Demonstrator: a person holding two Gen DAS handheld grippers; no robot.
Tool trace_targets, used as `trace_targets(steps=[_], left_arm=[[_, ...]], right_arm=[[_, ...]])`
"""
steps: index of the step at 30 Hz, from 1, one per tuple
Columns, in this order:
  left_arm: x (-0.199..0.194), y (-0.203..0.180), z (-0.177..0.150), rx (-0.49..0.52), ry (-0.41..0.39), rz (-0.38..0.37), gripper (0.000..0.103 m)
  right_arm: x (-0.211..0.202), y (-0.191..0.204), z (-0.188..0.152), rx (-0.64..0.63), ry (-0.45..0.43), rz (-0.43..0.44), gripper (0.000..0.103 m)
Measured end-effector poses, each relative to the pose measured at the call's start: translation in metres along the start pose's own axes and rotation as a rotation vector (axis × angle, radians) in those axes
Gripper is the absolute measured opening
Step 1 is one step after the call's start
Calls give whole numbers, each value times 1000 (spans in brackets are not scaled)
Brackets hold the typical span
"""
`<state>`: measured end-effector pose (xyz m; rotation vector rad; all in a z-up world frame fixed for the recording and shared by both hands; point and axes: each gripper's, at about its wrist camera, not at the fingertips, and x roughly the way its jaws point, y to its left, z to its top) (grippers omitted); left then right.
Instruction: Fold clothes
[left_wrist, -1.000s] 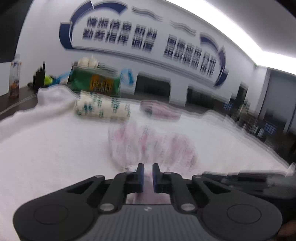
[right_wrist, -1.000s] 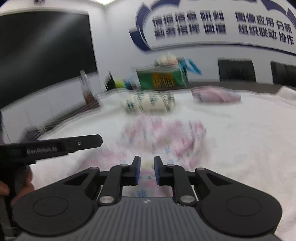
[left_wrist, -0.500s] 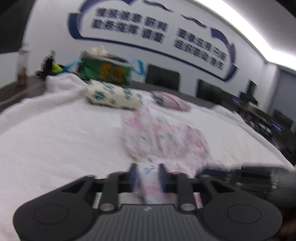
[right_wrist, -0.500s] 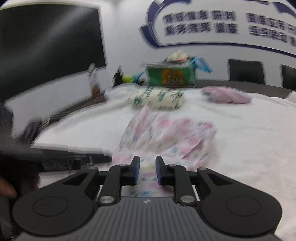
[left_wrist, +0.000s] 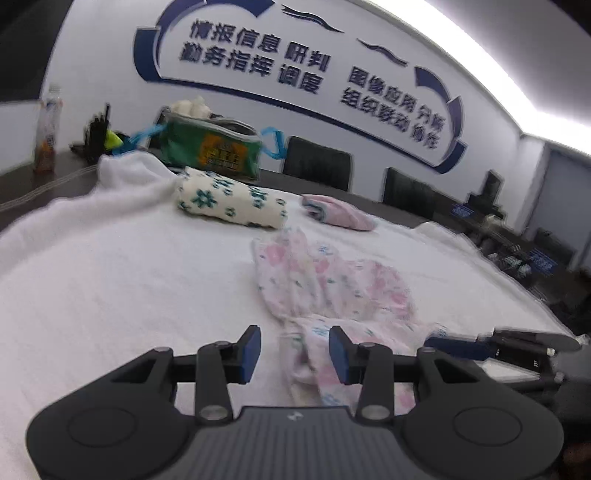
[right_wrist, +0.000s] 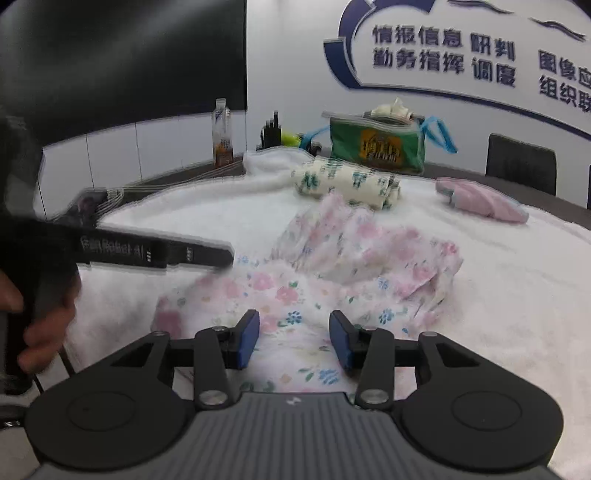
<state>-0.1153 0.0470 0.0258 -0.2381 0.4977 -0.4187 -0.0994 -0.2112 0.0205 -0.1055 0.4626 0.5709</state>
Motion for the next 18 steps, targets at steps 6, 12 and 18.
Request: trace_targets(steps=[6,12,18], left_arm=[[-22,13,-13,80,19,-162,57],[-11,-3,-27,227,76,-230,58],[2,-15,-37,330,127,-219,45]], right_arm=[[-56,-32,-12,-9,-84,69,59],[-61,-38,-37,-19,-3,106,59],[-50,-37,-53,-32,4,143,40]])
